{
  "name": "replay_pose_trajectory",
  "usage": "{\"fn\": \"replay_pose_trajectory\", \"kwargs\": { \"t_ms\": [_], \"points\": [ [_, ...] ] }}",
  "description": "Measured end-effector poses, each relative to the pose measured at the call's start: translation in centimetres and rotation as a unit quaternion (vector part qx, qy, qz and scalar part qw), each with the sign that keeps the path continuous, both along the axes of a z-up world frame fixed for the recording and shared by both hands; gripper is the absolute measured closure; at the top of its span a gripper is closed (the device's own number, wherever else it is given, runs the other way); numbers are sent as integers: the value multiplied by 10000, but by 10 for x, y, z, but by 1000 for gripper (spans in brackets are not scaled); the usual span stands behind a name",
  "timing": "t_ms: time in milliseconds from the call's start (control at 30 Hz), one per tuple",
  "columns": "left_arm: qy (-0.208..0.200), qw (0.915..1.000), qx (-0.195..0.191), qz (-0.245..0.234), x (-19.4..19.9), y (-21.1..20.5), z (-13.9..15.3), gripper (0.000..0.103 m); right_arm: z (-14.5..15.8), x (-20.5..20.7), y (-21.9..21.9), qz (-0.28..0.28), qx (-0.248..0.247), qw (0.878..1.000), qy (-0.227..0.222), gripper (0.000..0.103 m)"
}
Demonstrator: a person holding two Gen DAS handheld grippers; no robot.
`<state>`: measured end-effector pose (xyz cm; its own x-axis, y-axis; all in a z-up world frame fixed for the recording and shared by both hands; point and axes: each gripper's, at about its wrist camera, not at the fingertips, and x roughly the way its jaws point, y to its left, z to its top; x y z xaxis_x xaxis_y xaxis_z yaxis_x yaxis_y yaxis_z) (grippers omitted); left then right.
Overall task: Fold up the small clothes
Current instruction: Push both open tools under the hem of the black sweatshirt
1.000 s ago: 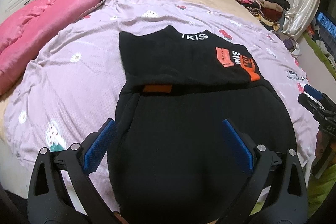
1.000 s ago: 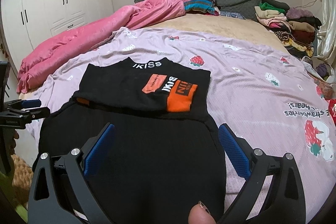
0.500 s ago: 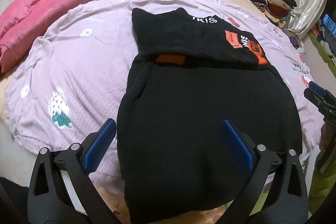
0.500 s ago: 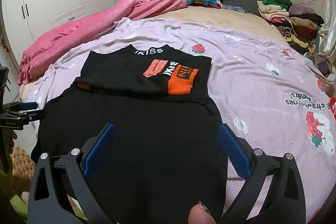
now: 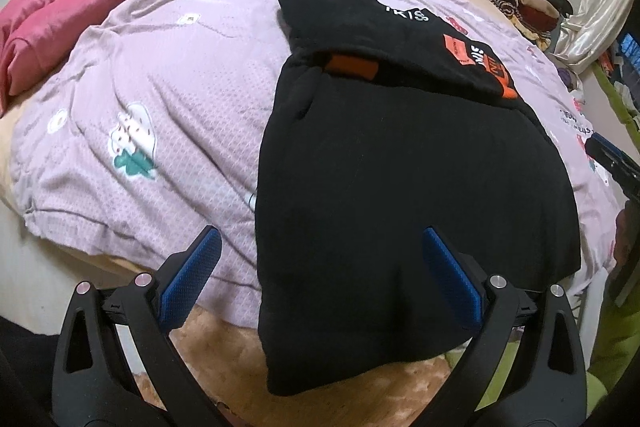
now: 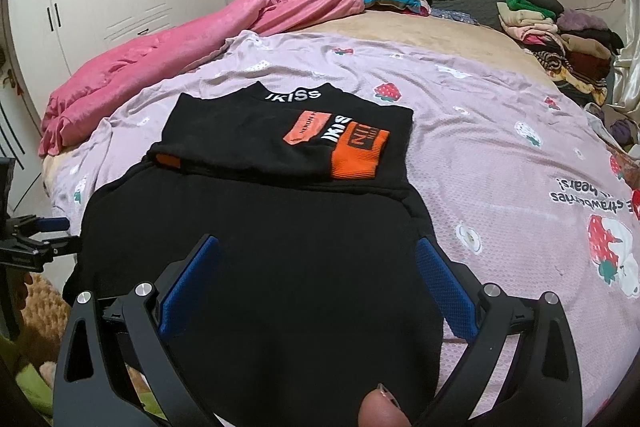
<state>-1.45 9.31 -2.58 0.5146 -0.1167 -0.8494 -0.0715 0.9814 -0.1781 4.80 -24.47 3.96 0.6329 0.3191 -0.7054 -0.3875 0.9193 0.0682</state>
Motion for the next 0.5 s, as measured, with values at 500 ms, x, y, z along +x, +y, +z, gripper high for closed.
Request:
{"fn": "replay_pose_trajectory", "kwargs": {
  "t_ms": [500],
  "points": [
    [180,9982,-576,-57,-23,13,-19,28,1,-4,0,19,-19,10000,1,5]
  ]
}}
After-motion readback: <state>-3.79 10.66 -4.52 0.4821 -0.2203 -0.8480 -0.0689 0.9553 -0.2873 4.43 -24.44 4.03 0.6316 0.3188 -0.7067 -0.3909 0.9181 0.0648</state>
